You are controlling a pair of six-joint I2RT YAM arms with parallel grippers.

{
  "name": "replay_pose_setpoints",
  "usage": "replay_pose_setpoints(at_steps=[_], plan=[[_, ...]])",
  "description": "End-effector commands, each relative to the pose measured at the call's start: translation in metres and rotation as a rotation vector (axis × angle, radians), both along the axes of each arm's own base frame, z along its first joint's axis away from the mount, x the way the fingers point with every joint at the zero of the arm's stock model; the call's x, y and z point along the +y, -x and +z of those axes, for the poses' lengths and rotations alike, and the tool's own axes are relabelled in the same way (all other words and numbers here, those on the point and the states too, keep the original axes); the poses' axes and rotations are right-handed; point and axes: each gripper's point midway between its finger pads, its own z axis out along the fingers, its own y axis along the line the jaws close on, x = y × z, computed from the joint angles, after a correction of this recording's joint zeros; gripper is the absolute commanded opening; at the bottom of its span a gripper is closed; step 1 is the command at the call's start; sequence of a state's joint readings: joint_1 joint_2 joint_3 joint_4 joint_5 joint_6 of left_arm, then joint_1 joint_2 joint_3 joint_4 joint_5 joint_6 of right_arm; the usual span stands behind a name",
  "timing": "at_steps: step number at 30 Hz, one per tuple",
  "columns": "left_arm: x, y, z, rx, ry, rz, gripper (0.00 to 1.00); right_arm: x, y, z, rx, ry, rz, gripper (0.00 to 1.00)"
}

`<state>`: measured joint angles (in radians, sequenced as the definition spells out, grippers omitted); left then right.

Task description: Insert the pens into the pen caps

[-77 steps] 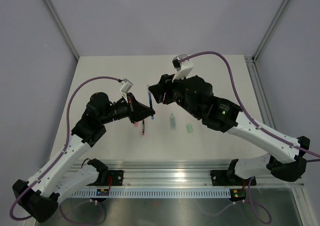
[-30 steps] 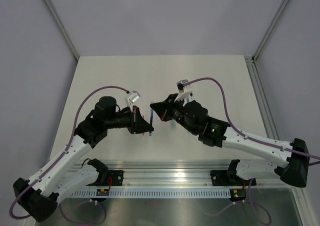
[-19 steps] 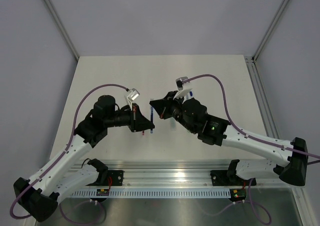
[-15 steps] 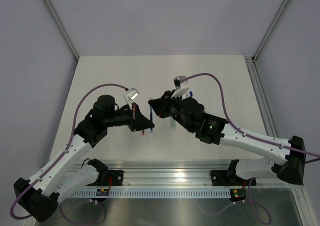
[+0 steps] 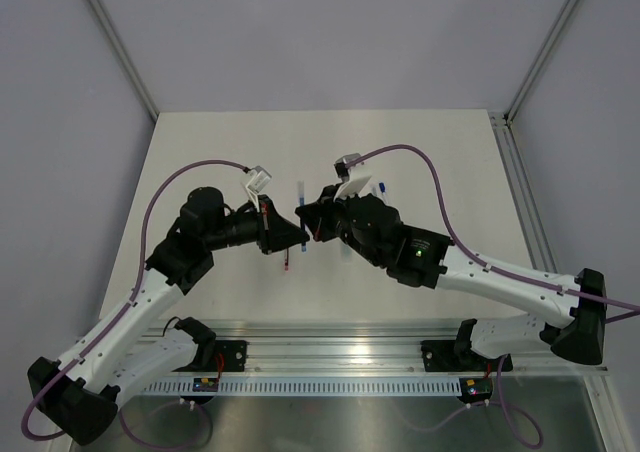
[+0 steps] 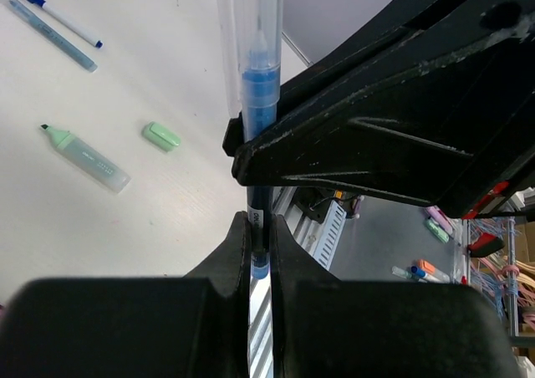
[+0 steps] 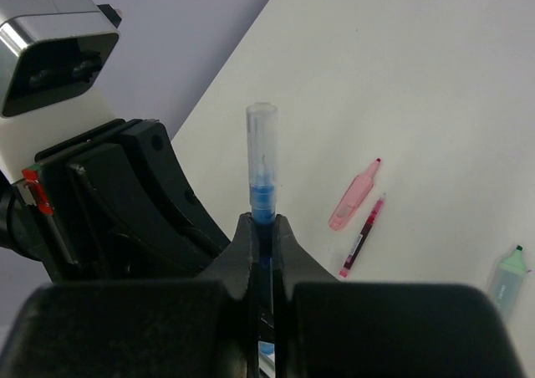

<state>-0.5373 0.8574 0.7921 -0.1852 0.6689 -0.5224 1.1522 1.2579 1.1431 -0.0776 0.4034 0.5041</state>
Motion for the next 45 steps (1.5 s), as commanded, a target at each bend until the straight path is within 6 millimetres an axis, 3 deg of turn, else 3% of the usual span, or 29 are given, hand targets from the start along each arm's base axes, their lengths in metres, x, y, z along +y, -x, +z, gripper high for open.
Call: replay_pose_setpoints(at_steps=[1, 2, 6, 7, 8, 10, 14, 17, 18, 20, 21, 26, 30, 38, 45], plan=[[0.001, -0.016, 0.052, -0.184, 0.088, 0.054, 0.0, 0.004, 0.006, 0.004, -0.001, 0.029, 0.011, 0.0], [0.0, -0.016, 0.05, -0.179, 0.085, 0.054, 0.0, 0.001, 0.001, 0.004, -0.002, 0.034, 0.0, 0.0], [0.002, -0.02, 0.048, -0.186, 0.037, 0.059, 0.44, -0.014, -0.025, -0.002, 0.009, 0.076, -0.041, 0.0], [0.005, -0.021, 0.046, -0.173, 0.014, 0.074, 0.63, -0.017, -0.03, -0.004, 0.01, 0.088, -0.043, 0.0], [0.008, -0.027, 0.045, -0.175, -0.005, 0.109, 0.69, -0.029, -0.046, -0.004, 0.015, 0.091, -0.077, 0.0], [0.013, -0.03, 0.042, -0.173, -0.046, 0.14, 0.8, -0.037, -0.057, -0.008, 0.032, 0.108, -0.075, 0.0], [0.024, -0.04, 0.04, -0.177, -0.1, 0.218, 0.9, -0.061, -0.089, -0.027, 0.065, 0.156, -0.121, 0.0], [0.027, -0.038, 0.044, -0.191, -0.088, 0.226, 0.95, -0.077, -0.114, -0.06, 0.128, 0.214, -0.137, 0.0], [0.027, -0.037, 0.046, -0.196, -0.083, 0.229, 0.95, -0.082, -0.125, -0.085, 0.183, 0.26, -0.137, 0.0], [0.03, -0.037, 0.048, -0.204, -0.081, 0.244, 0.96, -0.087, -0.139, -0.105, 0.214, 0.318, -0.142, 0.0], [0.031, -0.037, 0.049, -0.205, -0.081, 0.249, 0.96, -0.087, -0.145, -0.132, 0.266, 0.368, -0.137, 0.0], [0.032, -0.037, 0.05, -0.205, -0.076, 0.257, 0.98, -0.108, -0.176, -0.178, 0.356, 0.448, -0.175, 0.0], [0.034, -0.037, 0.05, -0.204, -0.074, 0.275, 0.99, -0.117, -0.19, -0.215, 0.419, 0.521, -0.183, 0.0], [0.035, -0.041, 0.046, -0.185, -0.084, 0.293, 0.99, -0.131, -0.208, -0.256, 0.504, 0.585, -0.212, 0.02], [0.034, -0.047, 0.035, -0.142, -0.113, 0.306, 0.99, -0.137, -0.219, -0.265, 0.51, 0.601, -0.251, 0.06]])
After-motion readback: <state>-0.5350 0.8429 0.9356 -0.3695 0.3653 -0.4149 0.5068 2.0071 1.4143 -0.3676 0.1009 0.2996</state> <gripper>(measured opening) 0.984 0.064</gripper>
